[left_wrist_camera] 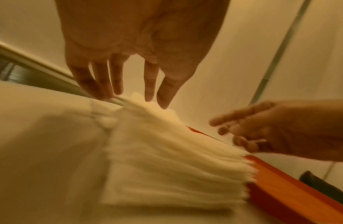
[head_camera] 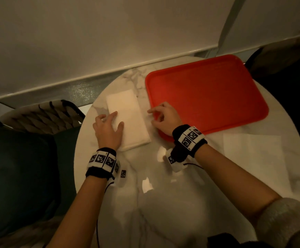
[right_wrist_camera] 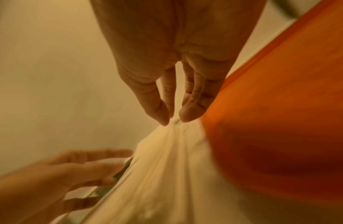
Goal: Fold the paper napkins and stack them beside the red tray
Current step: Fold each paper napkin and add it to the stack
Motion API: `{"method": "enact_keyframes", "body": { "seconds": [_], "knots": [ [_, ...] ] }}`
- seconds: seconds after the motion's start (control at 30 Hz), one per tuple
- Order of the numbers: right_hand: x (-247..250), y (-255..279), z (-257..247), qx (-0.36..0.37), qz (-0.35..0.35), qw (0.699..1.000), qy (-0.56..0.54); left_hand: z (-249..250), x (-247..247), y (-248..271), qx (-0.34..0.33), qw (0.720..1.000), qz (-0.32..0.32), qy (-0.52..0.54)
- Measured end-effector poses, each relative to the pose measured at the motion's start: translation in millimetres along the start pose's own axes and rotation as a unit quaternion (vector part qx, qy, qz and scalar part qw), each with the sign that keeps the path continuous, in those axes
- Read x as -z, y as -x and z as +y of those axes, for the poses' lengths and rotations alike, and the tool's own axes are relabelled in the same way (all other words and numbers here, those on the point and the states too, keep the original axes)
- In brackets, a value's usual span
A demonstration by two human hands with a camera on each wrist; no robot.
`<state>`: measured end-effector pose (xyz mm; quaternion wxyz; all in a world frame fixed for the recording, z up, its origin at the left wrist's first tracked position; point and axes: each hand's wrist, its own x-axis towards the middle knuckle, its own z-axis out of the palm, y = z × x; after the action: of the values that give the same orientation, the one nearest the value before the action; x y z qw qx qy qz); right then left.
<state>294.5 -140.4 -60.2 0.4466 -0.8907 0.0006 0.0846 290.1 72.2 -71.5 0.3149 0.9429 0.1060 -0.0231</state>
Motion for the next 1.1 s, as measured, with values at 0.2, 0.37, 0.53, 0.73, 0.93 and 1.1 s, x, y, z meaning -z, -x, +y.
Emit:
{"method": "enact_keyframes", "body": {
  "seconds": [0.2, 0.37, 0.53, 0.73, 0.93, 1.1],
  "knots": [
    [87.5, 104.4, 110.2, -0.161, 0.178, 0.970, 0.028, 38.5, -19.5, 78.4, -0.147, 0.977, 0.085, 0.127],
    [149.8, 179.2, 183.6, -0.315, 0.268, 0.907, 0.081, 72.9, -71.2, 148.1, -0.184, 0.961, -0.069, 0.193],
    [168.9, 227.0, 207.5, -0.424, 0.279, 0.858, 0.085, 127.8, -135.6, 201.7, -0.222, 0.935, -0.256, 0.102],
    [162.3, 239.1, 197.1, -0.445, 0.274, 0.853, 0.013, 166.0, -180.8, 233.5, -0.206, 0.922, -0.314, 0.090],
    [165.0, 231.8, 179.2, -0.404, 0.229, 0.884, -0.061, 165.8, -188.7, 236.6, -0.151, 0.929, -0.309, 0.139],
    [157.3, 225.4, 123.5, -0.268, 0.128, 0.933, -0.205, 153.2, -167.5, 232.4, 0.072, 0.873, -0.303, 0.376]
  ]
}}
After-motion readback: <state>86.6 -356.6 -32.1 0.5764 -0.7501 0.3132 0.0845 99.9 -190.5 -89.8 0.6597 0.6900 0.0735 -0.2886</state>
